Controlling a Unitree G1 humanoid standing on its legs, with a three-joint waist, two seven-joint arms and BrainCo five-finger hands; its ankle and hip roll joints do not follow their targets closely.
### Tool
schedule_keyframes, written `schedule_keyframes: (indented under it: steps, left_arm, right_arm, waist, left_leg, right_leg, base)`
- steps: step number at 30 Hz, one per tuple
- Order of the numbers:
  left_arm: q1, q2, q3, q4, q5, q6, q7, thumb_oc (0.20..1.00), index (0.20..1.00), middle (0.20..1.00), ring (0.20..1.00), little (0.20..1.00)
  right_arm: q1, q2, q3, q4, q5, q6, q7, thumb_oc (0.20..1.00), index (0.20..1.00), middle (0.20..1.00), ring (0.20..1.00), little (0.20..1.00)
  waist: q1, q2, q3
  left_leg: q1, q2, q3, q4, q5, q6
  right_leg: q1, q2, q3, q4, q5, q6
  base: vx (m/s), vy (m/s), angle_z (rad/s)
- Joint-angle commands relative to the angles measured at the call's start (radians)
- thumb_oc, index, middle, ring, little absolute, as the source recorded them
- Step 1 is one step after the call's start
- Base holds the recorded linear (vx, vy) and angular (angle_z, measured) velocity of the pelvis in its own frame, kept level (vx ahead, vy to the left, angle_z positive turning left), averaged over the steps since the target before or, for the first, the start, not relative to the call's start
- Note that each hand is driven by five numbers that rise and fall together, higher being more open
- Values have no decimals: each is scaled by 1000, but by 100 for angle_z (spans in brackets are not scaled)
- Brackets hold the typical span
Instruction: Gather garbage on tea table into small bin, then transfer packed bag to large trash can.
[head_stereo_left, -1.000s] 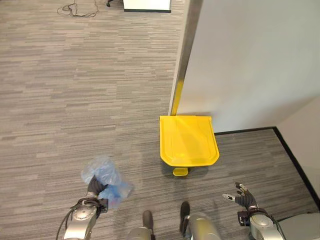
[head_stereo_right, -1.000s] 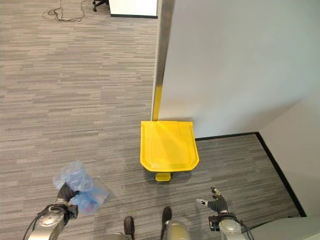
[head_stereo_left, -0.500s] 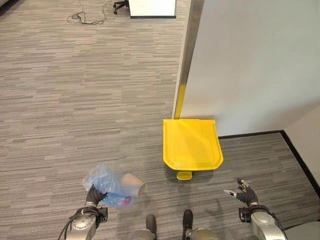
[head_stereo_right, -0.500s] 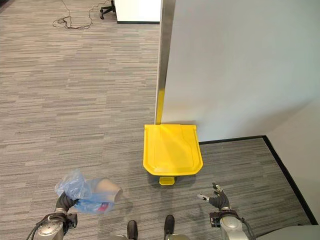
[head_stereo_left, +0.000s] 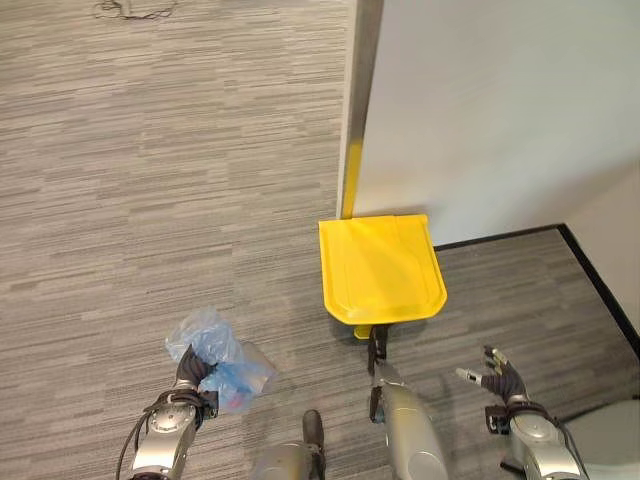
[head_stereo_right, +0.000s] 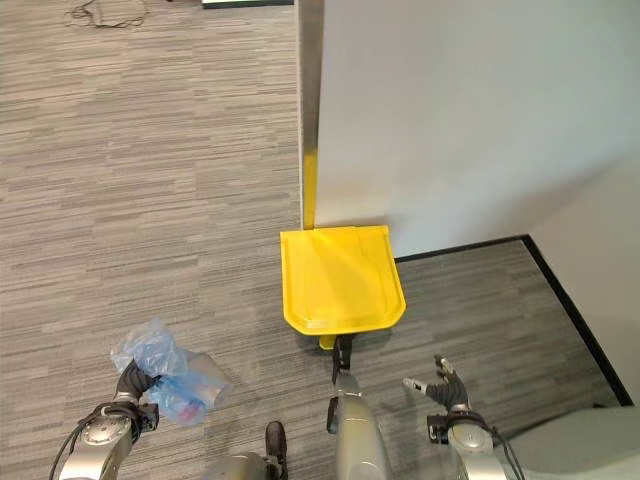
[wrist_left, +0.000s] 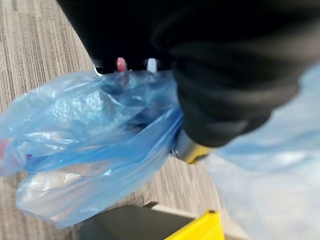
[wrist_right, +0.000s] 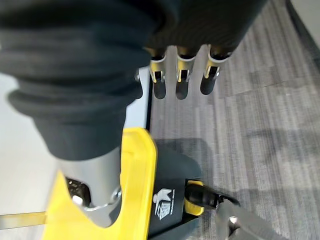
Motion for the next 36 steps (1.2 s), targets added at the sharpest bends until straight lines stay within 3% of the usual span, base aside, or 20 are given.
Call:
schedule_keyframes:
  steps: [1, 4, 6, 10, 16, 22, 28, 32, 36]
  left_arm:
    - [10, 60, 15, -80, -17, -55, 6, 200, 200, 200, 200, 200]
    - [0, 54, 8, -57, -24, -55, 6, 200, 200, 200, 200, 200]
    - [-15, 56, 14, -35, -34, -62, 15, 200, 200, 200, 200, 200]
    - [-22, 52, 21, -22, -33, -65, 20, 200, 200, 200, 200, 200]
    - [5, 37, 14, -45, -11, -61, -5, 200, 200, 200, 200, 200]
    - [-7, 24, -37, -68, 12, -69, -40, 200, 200, 200, 200, 200]
    - [-141, 32, -162, -83, -28, -109, -22, 200, 200, 200, 200, 200]
    - [-253, 68, -259, -117, -56, -135, -26, 200, 200, 200, 200, 200]
    - [-297, 89, -317, -167, -59, -142, -44, 200, 200, 200, 200, 200]
  right_arm:
    - [-25, -44, -45, -14, 53, -45, -27, 1000, 1000, 1000, 1000, 1000]
    - [-32, -52, -64, 8, 78, -54, -40, 1000, 1000, 1000, 1000, 1000]
    - [-35, -57, -96, 13, 117, -66, -52, 1000, 1000, 1000, 1000, 1000]
    - [-54, -54, -90, 25, 138, -76, -48, 1000, 1000, 1000, 1000, 1000]
    - [-88, -42, 1, 16, 100, -54, 4, 1000, 1000, 1000, 1000, 1000]
    - [-216, -15, 173, -51, 73, -55, 73, 1000, 1000, 1000, 1000, 1000]
    - [-550, 27, 388, -45, 23, -65, 56, 1000, 1000, 1000, 1000, 1000]
    - [-771, -19, 451, 42, 8, -50, 29, 1000, 1000, 1000, 1000, 1000]
    - [-860, -60, 471, 82, 7, -47, 23, 1000, 1000, 1000, 1000, 1000]
  waist:
    - [-30, 2, -65]
    - [-50, 14, -72]
    - [-72, 32, -89]
    - [-78, 43, -110]
    - [-47, 43, -112]
    - [0, 55, -97]
    - [50, 69, -64]
    - [68, 59, -40]
    - [73, 49, -30]
  left_leg:
    - [148, -17, -77, 97, -216, -61]
    - [137, 35, -79, 109, -201, -79]
    - [179, 72, -75, 22, -180, -91]
    - [203, 90, -52, -43, -172, -90]
    - [222, 58, -57, -86, -174, -71]
    - [228, 20, -74, -106, -182, -46]
    - [190, 4, -82, -84, -180, -39]
    - [156, 9, -89, -63, -179, -46]
    - [146, 12, -94, -55, -181, -48]
  right_leg:
    - [-50, 46, 15, 2, 134, -9]
    - [-74, 45, -33, 84, 112, -20]
    - [-105, 59, -58, 101, 100, -21]
    - [-126, 79, -65, 85, 105, -17]
    - [-119, 91, -43, 39, 141, 0]
    - [-115, 70, -39, 4, 170, 5]
    - [-132, 38, -63, 0, 182, -4]
    - [-148, 23, -77, 7, 178, -8]
    - [-154, 20, -80, 11, 177, -7]
  base:
    - [157, -123, 81]
    - [147, -133, 46]
    - [124, -85, 34]
    - [19, -16, 1]
    - [-16, 19, -25]
    - [-24, 29, -7]
    - [-31, 7, 9]
    - [-25, -28, 24]
    - [-5, -10, 5]
